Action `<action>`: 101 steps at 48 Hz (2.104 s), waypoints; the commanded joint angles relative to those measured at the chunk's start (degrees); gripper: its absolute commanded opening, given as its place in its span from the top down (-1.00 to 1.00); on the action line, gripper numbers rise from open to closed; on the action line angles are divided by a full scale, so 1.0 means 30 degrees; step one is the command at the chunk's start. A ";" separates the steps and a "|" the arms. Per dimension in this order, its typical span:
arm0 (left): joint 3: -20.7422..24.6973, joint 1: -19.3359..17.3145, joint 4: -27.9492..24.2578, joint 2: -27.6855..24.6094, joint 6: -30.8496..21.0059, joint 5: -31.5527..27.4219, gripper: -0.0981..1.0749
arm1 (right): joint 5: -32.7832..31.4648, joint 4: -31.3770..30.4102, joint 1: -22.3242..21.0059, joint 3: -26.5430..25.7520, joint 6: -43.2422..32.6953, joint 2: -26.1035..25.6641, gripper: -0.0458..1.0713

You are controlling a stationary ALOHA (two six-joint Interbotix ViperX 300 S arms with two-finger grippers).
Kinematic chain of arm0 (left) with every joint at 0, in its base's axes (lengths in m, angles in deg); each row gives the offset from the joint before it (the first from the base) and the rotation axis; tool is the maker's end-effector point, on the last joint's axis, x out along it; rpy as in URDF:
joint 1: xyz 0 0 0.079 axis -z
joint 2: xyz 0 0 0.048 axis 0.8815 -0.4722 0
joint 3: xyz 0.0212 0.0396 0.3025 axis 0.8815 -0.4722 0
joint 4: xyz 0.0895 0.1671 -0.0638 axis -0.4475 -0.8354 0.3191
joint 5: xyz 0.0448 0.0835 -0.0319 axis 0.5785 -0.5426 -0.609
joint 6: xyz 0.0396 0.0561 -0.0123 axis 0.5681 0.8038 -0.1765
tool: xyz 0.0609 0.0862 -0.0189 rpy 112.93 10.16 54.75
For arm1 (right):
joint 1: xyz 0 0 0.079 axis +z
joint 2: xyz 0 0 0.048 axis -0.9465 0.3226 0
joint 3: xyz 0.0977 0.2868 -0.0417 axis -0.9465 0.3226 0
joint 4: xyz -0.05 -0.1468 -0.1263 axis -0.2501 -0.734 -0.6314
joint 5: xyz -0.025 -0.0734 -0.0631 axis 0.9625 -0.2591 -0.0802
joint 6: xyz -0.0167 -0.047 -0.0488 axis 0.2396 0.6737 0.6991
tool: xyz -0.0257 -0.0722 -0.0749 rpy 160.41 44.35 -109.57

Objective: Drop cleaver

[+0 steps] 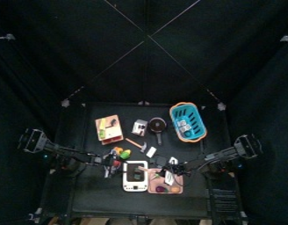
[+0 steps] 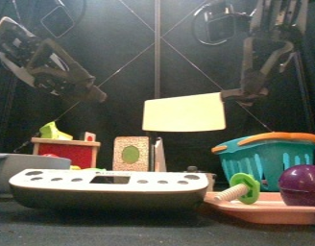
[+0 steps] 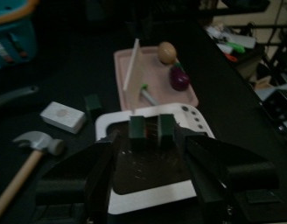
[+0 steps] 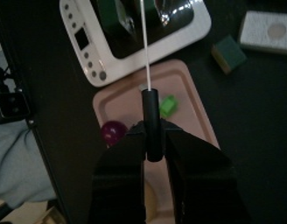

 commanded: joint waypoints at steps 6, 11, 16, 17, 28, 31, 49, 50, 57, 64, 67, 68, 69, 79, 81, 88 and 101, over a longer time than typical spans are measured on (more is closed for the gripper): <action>-0.0088 -0.1348 -0.0176 0.1113 0.0205 0.0264 -0.65 | -0.0029 0.2490 0.0059 0.1553 -0.0059 -0.2578 0.12; 0.0146 -0.1934 -0.0791 0.1553 0.0498 0.0293 -0.65 | -0.0146 0.3135 -0.0088 0.2432 -0.0117 -0.3545 0.12; 0.0557 -0.2520 -0.1172 0.2021 0.0732 0.0293 -0.65 | -0.0234 0.3662 -0.0088 0.3398 -0.0117 -0.4336 0.11; 0.0732 -0.2607 -0.1172 0.2139 0.0732 0.0293 -0.65 | -0.0234 0.3779 -0.0117 0.3604 -0.0117 -0.4512 0.11; 0.1289 -0.2842 -0.0732 0.2725 0.0674 0.0322 -0.65 | -0.0205 0.6182 -0.0410 0.5068 -0.0234 -0.5713 0.10; 0.1289 -0.2930 -0.0586 0.2725 0.0703 0.0293 -0.65 | -0.0205 0.6943 -0.0439 0.5361 -0.0293 -0.5713 0.09; -0.0088 -0.3018 0.0674 0.2754 0.0732 0.0908 -0.65 | -0.0264 0.9229 -0.0557 0.5889 -0.0293 -0.5713 -0.07; -0.0146 -0.3018 0.0674 0.2754 0.0762 0.0908 -0.65 | -0.0322 0.9258 -0.0586 0.5889 -0.0293 -0.5713 -0.09; -0.0381 -0.3018 0.0732 0.2754 0.0762 0.0908 -0.65 | -0.0645 0.9346 -0.0615 0.6123 -0.0352 -0.5684 -0.29; -0.0410 -0.3018 0.0674 0.2754 0.0762 0.0908 -0.65 | -0.1406 0.9521 -0.0850 0.6328 -0.0381 -0.5654 -0.47; -0.0469 -0.3018 0.0674 0.2754 0.0762 0.0908 -0.65 | -0.1816 0.9521 -0.1055 0.6328 -0.0410 -0.5654 -0.54; -0.0469 -0.3018 0.0703 0.2754 0.0762 0.0908 -0.65 | -0.1992 0.9521 -0.1143 0.6328 -0.0410 -0.5654 -0.56; -0.0498 -0.3018 0.0674 0.2754 0.0762 0.0908 -0.65 | -0.2168 0.9521 -0.1230 0.6328 -0.0410 -0.5654 -0.58; -0.0586 -0.3018 0.0703 0.2754 0.0762 0.0908 -0.65 | -0.3691 0.9375 -0.2109 0.6035 -0.0381 -0.5654 -0.77; -0.0586 -0.3018 0.0674 0.2754 0.0762 0.0908 -0.65 | -0.3838 0.9375 -0.2139 0.5977 -0.0352 -0.5684 -0.79; -0.0645 -0.3018 0.0674 0.2754 0.0762 0.0908 -0.65 | -0.4336 0.9346 -0.2256 0.5801 -0.0381 -0.5654 -0.81; -0.0703 -0.3018 0.0674 0.2754 0.0762 0.0879 -0.65 | -0.4131 0.7676 -0.2256 0.5801 -0.0352 -0.5391 -0.81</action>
